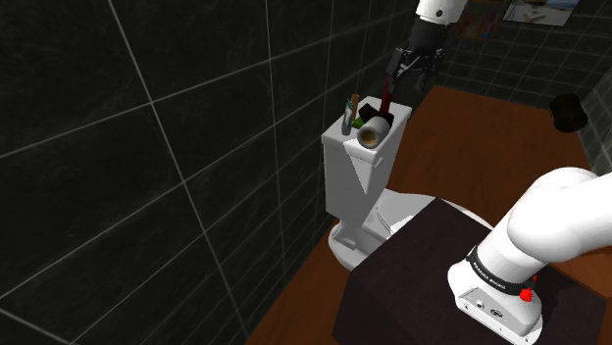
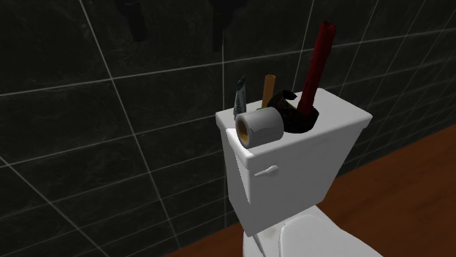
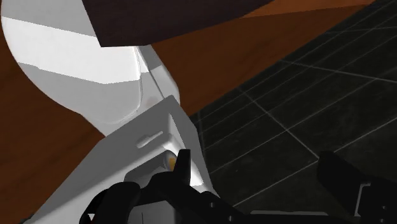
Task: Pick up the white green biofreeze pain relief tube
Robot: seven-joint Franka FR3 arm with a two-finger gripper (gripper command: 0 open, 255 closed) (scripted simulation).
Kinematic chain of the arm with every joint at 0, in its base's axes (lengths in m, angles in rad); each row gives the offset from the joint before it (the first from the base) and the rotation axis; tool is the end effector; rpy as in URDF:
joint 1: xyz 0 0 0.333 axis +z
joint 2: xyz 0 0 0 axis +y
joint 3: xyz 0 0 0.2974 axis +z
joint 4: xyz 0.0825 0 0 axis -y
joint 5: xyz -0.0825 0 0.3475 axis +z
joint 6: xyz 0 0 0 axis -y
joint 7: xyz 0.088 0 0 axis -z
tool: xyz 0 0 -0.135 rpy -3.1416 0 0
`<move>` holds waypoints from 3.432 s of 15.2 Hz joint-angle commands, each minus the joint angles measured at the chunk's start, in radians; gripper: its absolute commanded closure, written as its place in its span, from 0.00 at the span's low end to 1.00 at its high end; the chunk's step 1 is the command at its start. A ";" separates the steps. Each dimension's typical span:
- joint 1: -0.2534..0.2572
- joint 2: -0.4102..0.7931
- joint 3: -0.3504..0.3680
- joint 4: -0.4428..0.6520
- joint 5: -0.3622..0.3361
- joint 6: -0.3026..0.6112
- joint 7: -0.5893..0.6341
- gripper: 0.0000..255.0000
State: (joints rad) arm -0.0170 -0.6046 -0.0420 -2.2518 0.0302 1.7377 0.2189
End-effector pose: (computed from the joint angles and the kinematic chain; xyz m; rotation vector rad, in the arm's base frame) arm 0.3510 -0.0198 0.5537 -3.0486 0.4222 -0.1313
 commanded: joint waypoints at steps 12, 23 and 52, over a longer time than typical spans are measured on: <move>-0.055 0.501 -0.024 0.271 0.028 0.179 0.167 0.00; -0.108 0.927 -0.070 0.643 0.083 0.186 0.276 0.00; -0.110 0.931 -0.070 0.664 0.083 0.167 0.280 1.00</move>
State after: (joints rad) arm -0.1270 0.3307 -0.1121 -1.5946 0.1136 1.9159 0.4972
